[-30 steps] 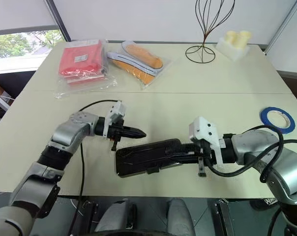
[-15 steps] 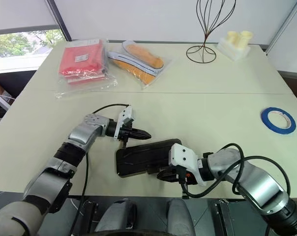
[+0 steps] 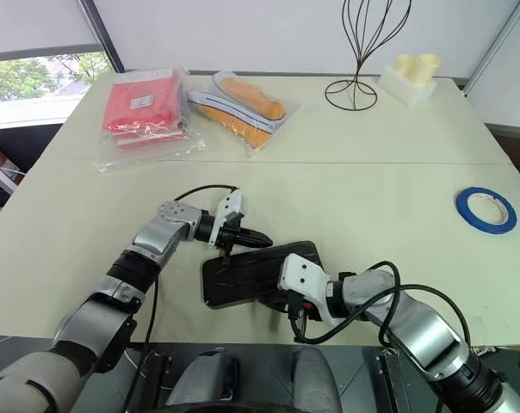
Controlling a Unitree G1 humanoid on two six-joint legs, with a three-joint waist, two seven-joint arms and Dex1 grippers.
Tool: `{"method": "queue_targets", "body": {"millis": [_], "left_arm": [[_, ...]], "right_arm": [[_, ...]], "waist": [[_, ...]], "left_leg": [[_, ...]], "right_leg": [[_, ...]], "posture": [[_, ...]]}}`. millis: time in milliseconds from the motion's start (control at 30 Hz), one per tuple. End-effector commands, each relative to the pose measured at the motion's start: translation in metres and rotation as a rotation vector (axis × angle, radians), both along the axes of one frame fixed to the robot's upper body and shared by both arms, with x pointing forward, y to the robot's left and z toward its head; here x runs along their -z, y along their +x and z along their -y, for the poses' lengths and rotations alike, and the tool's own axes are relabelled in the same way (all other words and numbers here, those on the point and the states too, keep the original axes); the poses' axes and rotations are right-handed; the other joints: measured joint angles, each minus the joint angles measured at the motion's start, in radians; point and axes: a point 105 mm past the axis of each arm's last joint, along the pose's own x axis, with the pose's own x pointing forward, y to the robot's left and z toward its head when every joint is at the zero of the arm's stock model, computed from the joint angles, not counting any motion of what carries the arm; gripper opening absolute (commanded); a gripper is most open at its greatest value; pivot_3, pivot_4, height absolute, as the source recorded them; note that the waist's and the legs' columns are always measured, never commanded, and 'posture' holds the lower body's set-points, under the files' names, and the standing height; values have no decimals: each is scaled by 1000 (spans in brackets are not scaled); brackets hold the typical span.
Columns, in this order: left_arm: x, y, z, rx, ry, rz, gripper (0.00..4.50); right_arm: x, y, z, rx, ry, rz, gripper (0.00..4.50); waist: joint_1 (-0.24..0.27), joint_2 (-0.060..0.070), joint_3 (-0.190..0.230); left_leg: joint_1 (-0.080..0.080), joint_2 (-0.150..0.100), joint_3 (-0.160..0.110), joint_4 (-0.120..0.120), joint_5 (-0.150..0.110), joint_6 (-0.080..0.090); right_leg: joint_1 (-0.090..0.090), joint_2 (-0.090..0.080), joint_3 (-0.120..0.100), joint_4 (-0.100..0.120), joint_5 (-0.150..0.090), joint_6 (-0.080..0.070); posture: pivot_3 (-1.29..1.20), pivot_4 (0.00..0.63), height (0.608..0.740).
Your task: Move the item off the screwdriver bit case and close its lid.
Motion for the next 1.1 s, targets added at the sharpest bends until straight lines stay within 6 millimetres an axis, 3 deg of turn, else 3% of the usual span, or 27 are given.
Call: {"method": "queue_targets", "body": {"millis": [33,800,900,1100], "left_arm": [[4,-5,3,37,22,14,0],[35,-25,-5,73,78,-58,0],[32,-19,-8,44,80,-24,0],[-5,3,-28,-64,0,72,0]], "right_arm": [[-1,7,3,39,-13,62,31],[6,36,19,128,-114,256,31],[6,25,21,83,-108,173,31],[-17,-3,38,-3,-116,78,31]], "waist": [[0,0,0],[-7,-1,-6],[-6,0,-7],[-6,0,-7]], "left_leg": [[0,0,0,0,0,0],[4,2,0,0,0,0],[4,2,0,0,0,0],[3,2,-1,0,0,0]], "right_leg": [[0,0,0,0,0,0],[3,2,0,1,0,0],[3,2,0,1,0,0],[2,2,0,0,0,0]], "posture": [[0,150,740],[0,150,740],[0,150,740],[0,150,740]]}}
